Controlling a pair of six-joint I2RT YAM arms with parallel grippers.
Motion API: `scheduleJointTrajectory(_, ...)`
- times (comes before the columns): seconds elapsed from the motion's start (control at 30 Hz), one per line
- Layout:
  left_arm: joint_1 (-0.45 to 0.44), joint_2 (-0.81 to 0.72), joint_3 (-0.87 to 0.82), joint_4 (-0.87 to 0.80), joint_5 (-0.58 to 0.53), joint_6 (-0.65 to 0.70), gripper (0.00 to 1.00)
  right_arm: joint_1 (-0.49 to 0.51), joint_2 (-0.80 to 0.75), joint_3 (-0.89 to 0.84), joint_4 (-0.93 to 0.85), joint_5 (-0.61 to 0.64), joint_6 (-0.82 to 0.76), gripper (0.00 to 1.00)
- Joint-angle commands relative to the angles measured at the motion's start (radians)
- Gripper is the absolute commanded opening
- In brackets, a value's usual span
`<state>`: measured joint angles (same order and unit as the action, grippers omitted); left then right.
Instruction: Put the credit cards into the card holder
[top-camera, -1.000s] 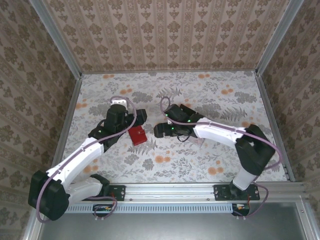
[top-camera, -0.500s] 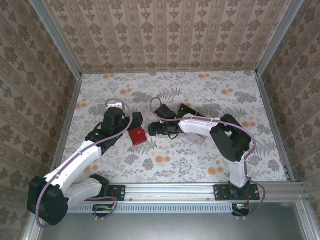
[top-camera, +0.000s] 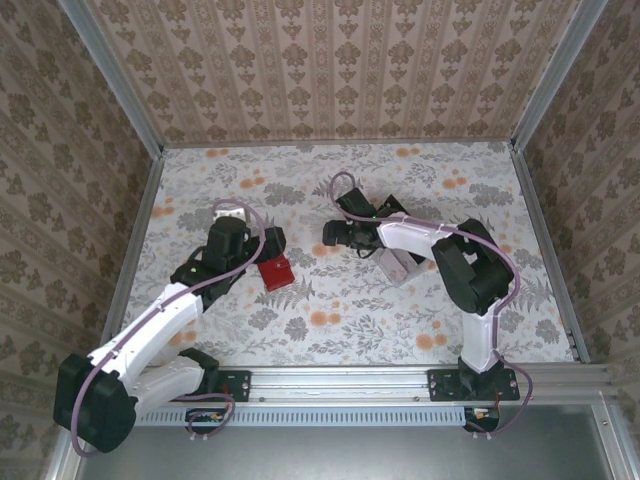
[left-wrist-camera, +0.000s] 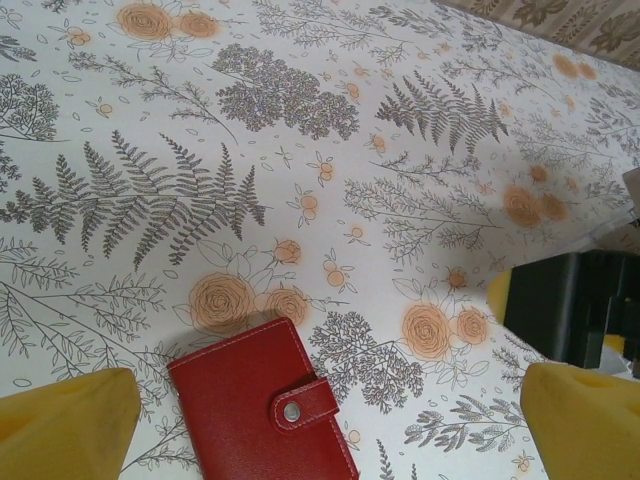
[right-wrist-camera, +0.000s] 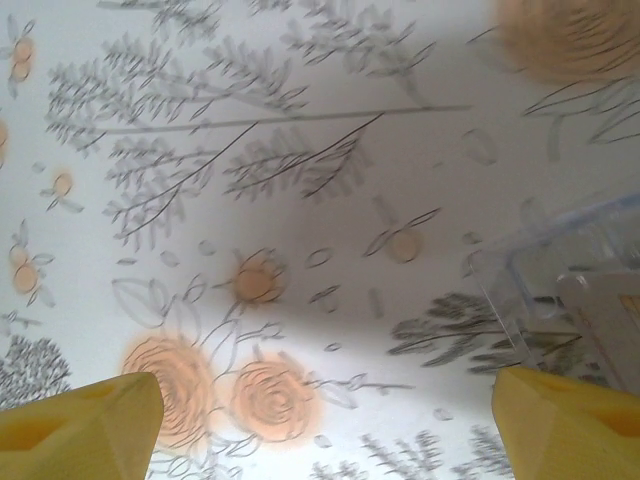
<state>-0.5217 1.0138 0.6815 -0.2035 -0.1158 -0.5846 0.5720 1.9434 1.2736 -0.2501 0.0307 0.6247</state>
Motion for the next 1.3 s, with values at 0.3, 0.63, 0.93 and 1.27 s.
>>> scheduleJointTrajectory(0.3,0.058,-0.056,-0.030,-0.139,-0.077,-0.127,1.00,0.138,-0.143,0.031,-0.057,-0.108,-0.070,0.84)
scheduleJointTrajectory(0.63,0.357,-0.051,-0.026,-0.154,0.084,-0.092,1.00,0.329,0.085,0.292,-0.234,0.058,-0.108,0.72)
scheduleJointTrajectory(0.93,0.541,-0.034,-0.056,-0.114,0.205,-0.112,1.00,0.377,0.264,0.514,-0.378,0.172,-0.159,0.65)
scheduleJointTrajectory(1.27,0.579,-0.011,-0.063,-0.092,0.254,-0.110,1.00,0.393,0.373,0.656,-0.443,0.202,-0.180,0.63)
